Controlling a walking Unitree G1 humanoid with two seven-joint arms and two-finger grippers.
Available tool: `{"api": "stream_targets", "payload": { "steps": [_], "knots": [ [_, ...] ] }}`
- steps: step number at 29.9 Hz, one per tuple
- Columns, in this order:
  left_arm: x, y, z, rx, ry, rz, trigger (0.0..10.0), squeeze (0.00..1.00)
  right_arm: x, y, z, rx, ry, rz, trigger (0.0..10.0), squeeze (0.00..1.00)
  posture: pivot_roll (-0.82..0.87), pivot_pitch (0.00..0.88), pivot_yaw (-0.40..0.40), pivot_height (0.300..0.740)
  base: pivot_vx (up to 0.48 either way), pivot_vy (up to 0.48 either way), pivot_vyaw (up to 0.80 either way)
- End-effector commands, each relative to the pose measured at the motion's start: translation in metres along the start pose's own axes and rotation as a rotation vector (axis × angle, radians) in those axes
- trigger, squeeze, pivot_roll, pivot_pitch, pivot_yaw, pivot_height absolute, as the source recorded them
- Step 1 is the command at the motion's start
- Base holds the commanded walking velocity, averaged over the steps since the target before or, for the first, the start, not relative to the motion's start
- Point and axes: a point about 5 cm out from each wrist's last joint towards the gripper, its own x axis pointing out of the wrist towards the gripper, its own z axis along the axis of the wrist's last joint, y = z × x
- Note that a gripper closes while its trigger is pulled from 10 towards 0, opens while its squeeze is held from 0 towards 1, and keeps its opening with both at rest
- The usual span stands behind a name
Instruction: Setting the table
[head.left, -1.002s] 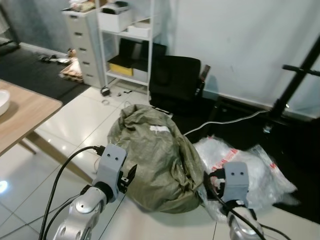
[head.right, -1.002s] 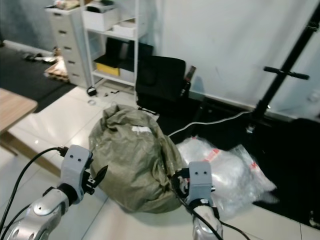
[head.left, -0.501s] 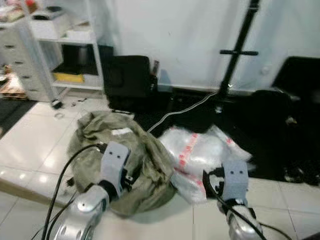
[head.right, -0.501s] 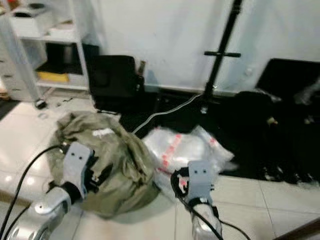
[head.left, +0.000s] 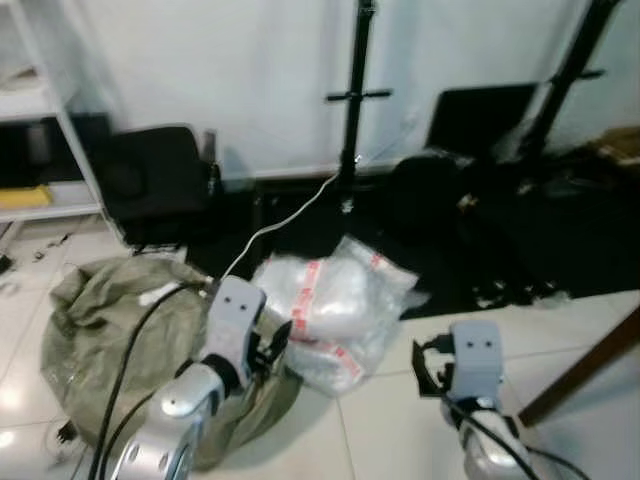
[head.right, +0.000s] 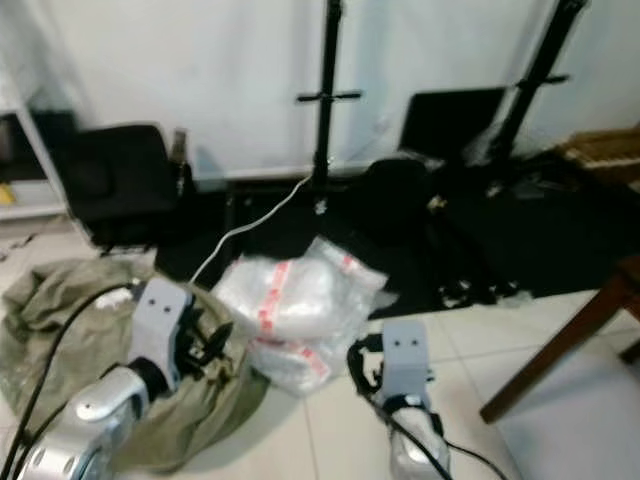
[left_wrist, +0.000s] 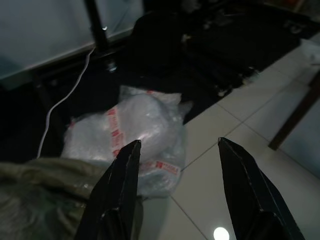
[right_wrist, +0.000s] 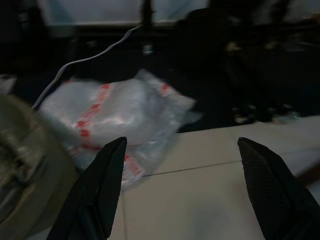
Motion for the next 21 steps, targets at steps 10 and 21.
{"api": "stream_targets", "payload": {
  "steps": [10,21],
  "knots": [
    [-0.0015,0.0023,-0.0044,0.002,0.022,0.004,10.0,0.0,-0.0039,0.0041,-0.0073,0.009,0.033,0.005,10.0,0.0,-0.07,0.004,0.106,0.74,0.0,0.0,-0.8],
    [-0.0011,0.002,-0.004,0.006,0.02,0.0,10.0,0.0,-0.0044,0.004,-0.008,0.01,0.036,0.001,10.0,0.0,-0.07,0.005,0.108,0.74,0.0,0.0,-0.8]
  ]
}}
